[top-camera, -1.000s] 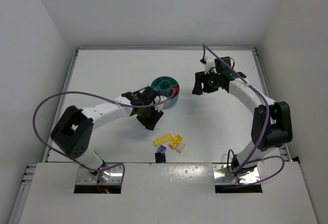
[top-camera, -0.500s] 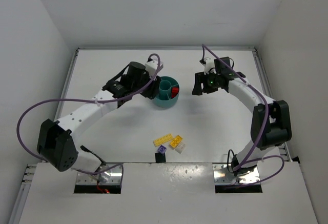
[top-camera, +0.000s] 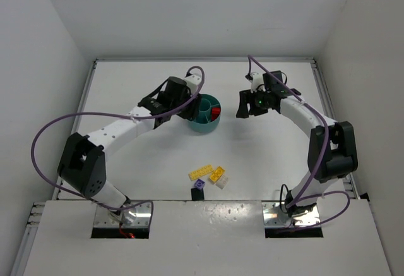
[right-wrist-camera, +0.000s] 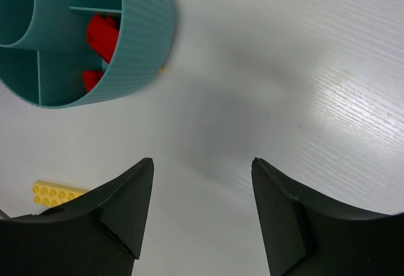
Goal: Sort the legos into containers by color
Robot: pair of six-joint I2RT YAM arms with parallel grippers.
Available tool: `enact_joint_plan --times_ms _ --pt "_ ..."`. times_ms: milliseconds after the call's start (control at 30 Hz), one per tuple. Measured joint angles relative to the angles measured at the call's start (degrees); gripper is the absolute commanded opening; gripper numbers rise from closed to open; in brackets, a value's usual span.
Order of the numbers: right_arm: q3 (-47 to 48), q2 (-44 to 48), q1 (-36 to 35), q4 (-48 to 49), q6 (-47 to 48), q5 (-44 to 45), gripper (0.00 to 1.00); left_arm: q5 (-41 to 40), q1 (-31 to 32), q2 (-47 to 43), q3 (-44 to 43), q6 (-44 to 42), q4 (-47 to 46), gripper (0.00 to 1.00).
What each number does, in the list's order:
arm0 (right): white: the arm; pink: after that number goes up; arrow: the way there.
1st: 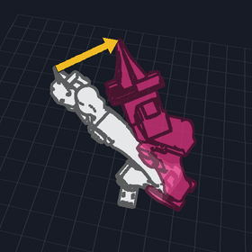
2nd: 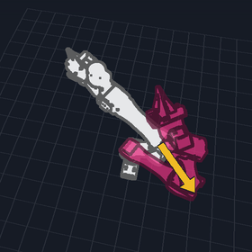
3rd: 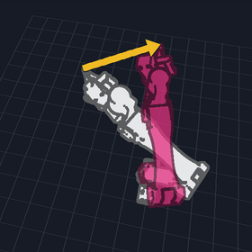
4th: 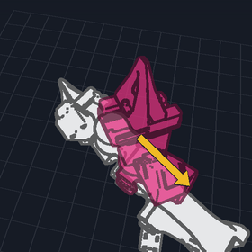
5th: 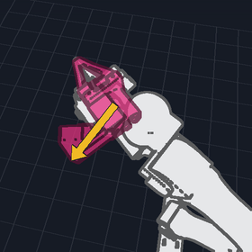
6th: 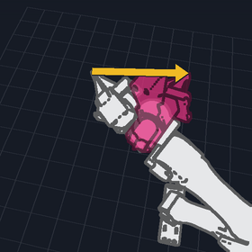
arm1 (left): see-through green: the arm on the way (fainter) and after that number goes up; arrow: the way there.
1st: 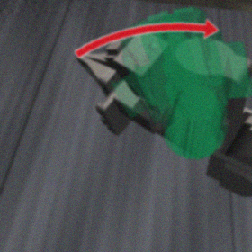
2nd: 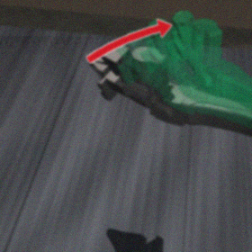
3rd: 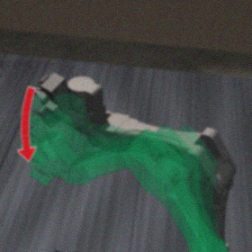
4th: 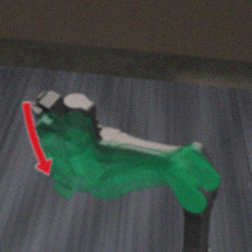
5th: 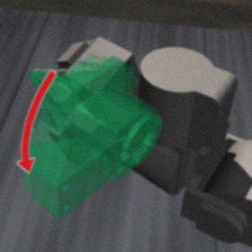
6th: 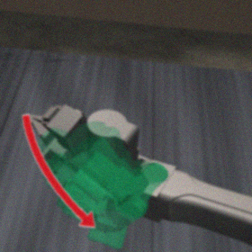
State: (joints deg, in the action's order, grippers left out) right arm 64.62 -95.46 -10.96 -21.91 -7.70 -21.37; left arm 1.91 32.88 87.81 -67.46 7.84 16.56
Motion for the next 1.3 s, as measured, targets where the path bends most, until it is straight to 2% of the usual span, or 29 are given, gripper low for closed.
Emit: enact_joint_plan --times_ms 467,600,633,733,900,1133,1300 --pt "0.0 -0.28 0.0 0.02 0.0 -0.31 0.64 0.85 0.02 4.0 0.11 -0.37 -4.92 0.13" --pt "0.0 -0.59 0.0 0.02 0.0 -0.33 0.64 1.25 0.02 5.11 0.13 -0.94 -5.62 0.29" --pt "0.0 -0.74 0.0 0.02 0.0 -0.33 0.64 1.27 0.02 5.35 0.13 -1.14 -5.57 0.38" --pt "0.02 -1.01 0.0 0.0 0.0 -0.33 0.64 1.29 0.02 5.75 0.13 -1.33 -5.62 0.57" --pt "0.02 -1.05 0.0 0.0 0.0 -0.33 0.64 1.27 0.31 5.77 0.13 -1.75 -5.7 0.6" --pt "0.0 -1.05 0.0 0.02 0.0 -0.33 0.64 2.19 1.16 4.79 0.63 -3.85 -5.92 0.57" --pt "0.0 -0.94 0.0 0.0 0.0 -0.33 0.64 5.73 5.92 -1.38 3.69 -7.65 -3.61 0.55"
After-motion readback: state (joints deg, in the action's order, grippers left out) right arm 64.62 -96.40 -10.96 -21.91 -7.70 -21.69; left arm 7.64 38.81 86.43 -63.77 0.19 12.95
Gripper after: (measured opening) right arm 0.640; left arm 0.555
